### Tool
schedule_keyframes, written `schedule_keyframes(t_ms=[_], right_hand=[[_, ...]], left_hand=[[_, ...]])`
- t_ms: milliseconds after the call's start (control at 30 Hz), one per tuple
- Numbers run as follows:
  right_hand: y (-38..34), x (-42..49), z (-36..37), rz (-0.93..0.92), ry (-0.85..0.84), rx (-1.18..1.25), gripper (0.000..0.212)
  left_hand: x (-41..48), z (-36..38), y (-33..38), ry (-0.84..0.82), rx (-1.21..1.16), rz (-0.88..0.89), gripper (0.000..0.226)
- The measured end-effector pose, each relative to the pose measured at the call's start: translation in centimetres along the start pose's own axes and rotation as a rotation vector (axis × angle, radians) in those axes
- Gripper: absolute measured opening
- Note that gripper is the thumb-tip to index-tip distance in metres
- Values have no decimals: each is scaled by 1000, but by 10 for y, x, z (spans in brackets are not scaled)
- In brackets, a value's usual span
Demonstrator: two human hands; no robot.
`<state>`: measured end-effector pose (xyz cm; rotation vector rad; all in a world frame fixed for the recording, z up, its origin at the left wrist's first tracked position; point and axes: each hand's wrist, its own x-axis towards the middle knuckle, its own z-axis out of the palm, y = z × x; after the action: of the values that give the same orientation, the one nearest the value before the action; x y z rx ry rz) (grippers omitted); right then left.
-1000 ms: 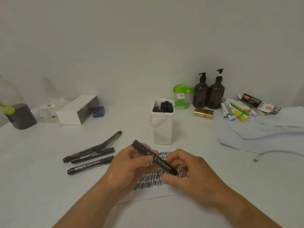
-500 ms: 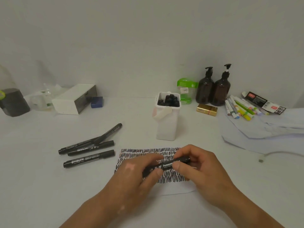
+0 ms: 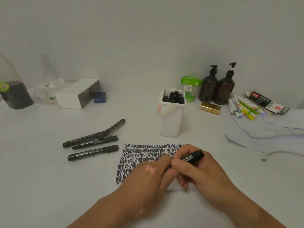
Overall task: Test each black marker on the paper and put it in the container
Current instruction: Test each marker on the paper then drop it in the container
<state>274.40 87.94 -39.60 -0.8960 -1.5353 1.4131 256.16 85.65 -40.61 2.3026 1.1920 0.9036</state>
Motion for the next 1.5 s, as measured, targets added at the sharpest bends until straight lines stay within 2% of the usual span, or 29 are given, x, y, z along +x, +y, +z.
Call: schedule_keyframes(t_ms=[333, 433, 500, 600, 633, 733, 800, 933, 1033, 1100, 1200, 1500], right_hand=[[-3, -1, -2, -94, -52, 34, 14], [-3, -1, -1, -137, 30, -53, 18], [-2, 2, -6, -147, 158, -56, 17], [-2, 8, -25, -103, 362, 118, 5], [-2, 9, -32, -78, 392, 159, 12], [0, 8, -42, 20, 346, 192, 26], [3, 8, -42, 88, 295, 183, 27], [7, 9, -38, 98, 272, -94, 15], [7, 7, -34, 111, 270, -294, 24], [9, 7, -33, 129, 272, -393, 22], [13, 8, -34, 146, 269, -465, 6], [15, 9, -34, 137, 247, -571, 12]], left_hand=[[3, -8, 4, -4, -71, 61, 26], [1, -2, 5, 45, -11, 77, 20], [0, 3, 0, 65, 67, 12, 27], [-1, 3, -14, 136, 167, -104, 42], [-1, 2, -18, 138, 198, -136, 43], [0, 1, -25, 54, 272, -260, 53], [0, 1, -27, -2, 323, -321, 59], [-2, -7, -32, -50, 363, -373, 62], [-4, -12, -36, -53, 363, -391, 62], [-4, -12, -37, -50, 356, -400, 62], [-3, -11, -38, -40, 353, -403, 61], [-3, -9, -42, -33, 371, -389, 63]])
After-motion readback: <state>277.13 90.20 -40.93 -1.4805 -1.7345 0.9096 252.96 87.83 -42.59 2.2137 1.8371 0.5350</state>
